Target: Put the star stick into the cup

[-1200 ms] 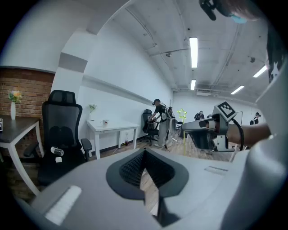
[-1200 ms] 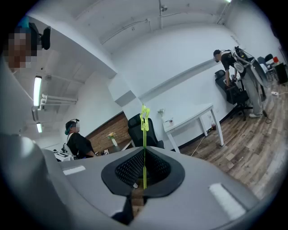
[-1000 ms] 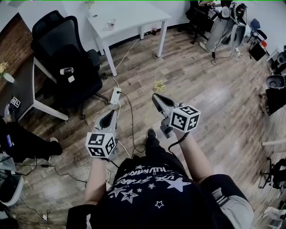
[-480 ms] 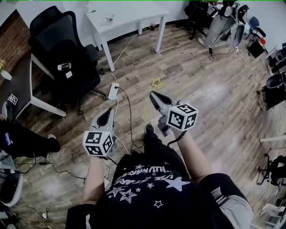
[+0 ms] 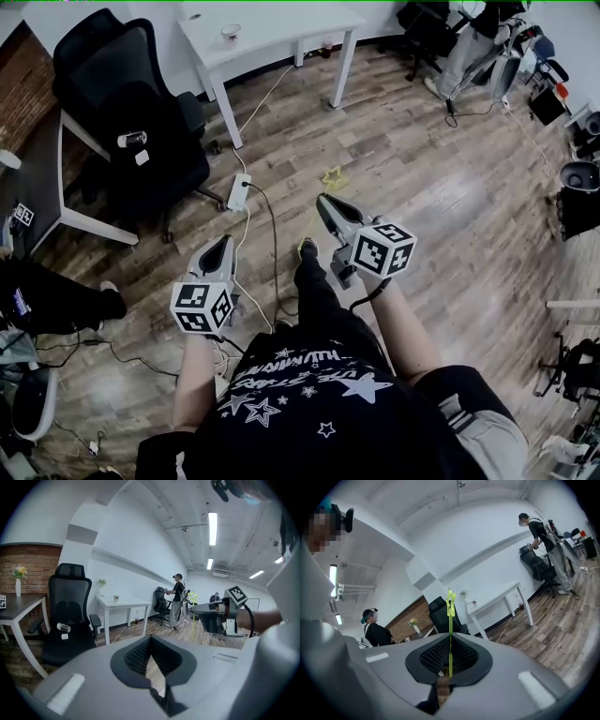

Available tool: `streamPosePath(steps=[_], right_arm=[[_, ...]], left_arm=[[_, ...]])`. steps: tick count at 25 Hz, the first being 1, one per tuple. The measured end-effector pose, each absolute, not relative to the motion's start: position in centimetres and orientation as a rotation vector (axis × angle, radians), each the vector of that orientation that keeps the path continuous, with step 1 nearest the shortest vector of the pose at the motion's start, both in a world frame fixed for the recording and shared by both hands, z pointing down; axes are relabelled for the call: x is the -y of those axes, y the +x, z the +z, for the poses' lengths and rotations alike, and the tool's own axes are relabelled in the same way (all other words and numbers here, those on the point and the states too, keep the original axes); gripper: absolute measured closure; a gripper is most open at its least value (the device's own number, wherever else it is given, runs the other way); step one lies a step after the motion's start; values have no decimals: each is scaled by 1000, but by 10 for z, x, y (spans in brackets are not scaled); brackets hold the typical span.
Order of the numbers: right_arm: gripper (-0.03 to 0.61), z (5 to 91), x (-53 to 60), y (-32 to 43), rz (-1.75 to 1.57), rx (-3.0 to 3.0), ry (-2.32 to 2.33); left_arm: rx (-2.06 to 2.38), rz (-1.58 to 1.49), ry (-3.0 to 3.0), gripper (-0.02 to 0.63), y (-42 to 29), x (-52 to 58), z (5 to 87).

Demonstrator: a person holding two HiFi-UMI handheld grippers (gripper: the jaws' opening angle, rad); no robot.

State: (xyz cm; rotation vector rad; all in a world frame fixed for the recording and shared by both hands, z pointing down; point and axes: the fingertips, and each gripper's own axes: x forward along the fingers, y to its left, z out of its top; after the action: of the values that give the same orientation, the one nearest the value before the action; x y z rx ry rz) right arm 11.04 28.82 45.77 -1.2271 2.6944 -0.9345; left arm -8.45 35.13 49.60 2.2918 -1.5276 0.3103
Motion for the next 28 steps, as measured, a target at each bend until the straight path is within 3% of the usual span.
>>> streamPosePath(steps=[15,28], right_arm=[[555,451,-38,124,-949,-2740,-1105],[555,445,54,131,-956,-2759,-1014]], left_arm=[[1623,303,2241,611,-66,-113,480],[1684,244,2207,611,-54,-24,469]])
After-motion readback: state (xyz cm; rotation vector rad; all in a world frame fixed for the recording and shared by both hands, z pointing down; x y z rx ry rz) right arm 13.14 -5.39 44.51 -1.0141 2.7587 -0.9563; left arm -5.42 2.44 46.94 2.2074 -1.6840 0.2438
